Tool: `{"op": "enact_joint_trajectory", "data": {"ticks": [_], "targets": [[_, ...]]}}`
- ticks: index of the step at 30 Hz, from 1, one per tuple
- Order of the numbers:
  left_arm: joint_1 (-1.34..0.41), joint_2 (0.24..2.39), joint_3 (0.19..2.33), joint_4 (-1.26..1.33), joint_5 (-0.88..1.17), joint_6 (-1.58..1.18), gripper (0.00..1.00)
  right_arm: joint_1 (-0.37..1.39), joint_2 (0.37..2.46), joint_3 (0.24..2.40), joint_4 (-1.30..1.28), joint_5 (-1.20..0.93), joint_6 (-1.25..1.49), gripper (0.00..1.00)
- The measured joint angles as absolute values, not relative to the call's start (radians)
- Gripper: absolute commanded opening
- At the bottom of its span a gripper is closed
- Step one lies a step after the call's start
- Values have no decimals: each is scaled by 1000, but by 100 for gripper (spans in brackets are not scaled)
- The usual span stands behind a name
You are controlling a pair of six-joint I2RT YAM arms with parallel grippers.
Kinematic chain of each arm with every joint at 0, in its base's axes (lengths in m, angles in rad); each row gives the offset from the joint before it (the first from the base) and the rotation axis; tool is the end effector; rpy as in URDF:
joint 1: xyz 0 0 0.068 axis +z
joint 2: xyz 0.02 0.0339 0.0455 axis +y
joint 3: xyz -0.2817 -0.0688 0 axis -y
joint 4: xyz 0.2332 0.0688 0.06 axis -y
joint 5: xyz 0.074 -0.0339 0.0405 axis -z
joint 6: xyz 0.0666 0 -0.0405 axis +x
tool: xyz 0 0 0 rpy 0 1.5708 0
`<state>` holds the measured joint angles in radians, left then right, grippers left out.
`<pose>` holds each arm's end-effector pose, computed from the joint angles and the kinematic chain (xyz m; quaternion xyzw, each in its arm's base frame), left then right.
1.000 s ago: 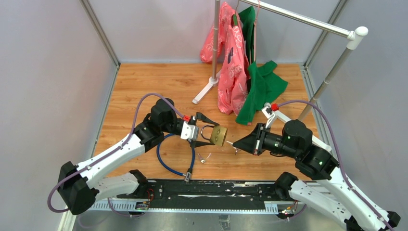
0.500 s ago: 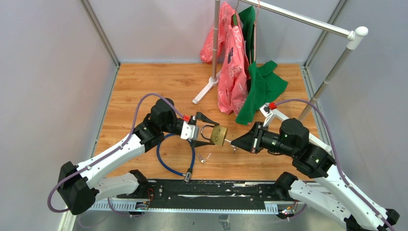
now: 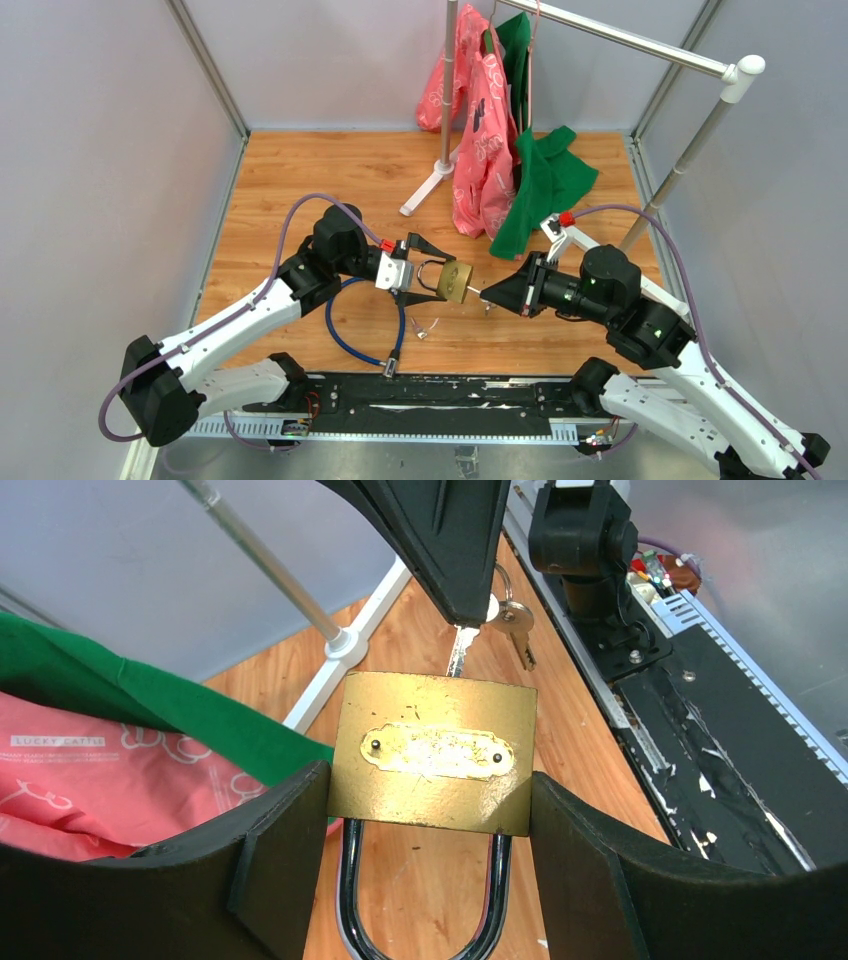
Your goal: Unlock with the key
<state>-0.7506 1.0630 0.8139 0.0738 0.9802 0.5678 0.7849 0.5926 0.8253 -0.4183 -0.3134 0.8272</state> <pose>0.1328 -0.1995 0.3409 0.6532 0.3492 -0.4109 0.5316 0.0806 0.1095 0.3576 -0.0836 0.7621 0.5383 0.3500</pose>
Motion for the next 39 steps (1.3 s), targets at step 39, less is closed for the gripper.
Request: {"op": "enact_joint_trajectory", "data": {"ticks": [39], "targets": [[-756,1063,813,42,933,584,0,785,640,843,-432,-267,818,0]]}}
